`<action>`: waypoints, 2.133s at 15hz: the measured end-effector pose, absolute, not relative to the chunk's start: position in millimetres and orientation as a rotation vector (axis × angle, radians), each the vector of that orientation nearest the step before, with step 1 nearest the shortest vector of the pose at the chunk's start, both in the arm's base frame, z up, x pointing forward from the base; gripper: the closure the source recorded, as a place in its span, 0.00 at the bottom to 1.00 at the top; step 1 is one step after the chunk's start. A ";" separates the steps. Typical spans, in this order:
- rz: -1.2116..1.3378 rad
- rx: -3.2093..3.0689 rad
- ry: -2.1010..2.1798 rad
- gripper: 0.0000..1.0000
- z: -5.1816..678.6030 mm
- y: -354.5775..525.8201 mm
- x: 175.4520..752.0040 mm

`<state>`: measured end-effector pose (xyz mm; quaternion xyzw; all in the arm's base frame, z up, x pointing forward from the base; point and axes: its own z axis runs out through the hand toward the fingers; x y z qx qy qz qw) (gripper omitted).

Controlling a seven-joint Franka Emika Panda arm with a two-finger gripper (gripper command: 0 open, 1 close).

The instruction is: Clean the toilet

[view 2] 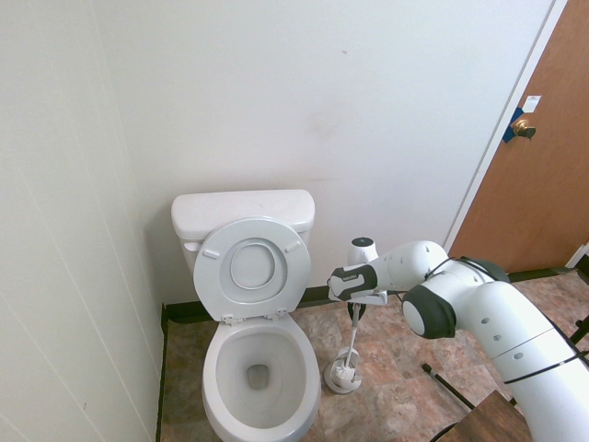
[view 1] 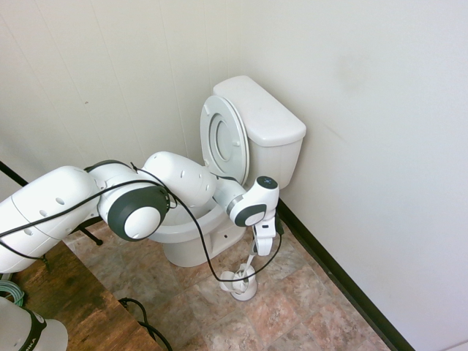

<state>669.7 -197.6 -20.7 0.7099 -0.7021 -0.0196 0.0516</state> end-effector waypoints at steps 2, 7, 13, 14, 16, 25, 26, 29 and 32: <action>-0.046 2.182 -2.128 1.00 -20.3 -194.5 655.7; -0.032 2.231 -2.117 1.00 -15.0 -189.3 618.5; -0.037 2.252 -2.131 1.00 42.7 -188.5 588.0; -0.035 2.253 -2.133 1.00 54.4 -188.2 584.9; -0.029 2.266 -2.126 1.00 78.9 -186.5 580.0; 0.066 2.356 -2.068 1.00 229.9 -161.1 579.5; 0.088 2.371 -2.053 1.00 246.0 -158.2 580.1; 0.120 2.397 -2.031 1.00 273.6 -147.1 568.8; 0.199 2.431 -2.028 1.00 320.3 -117.6 560.9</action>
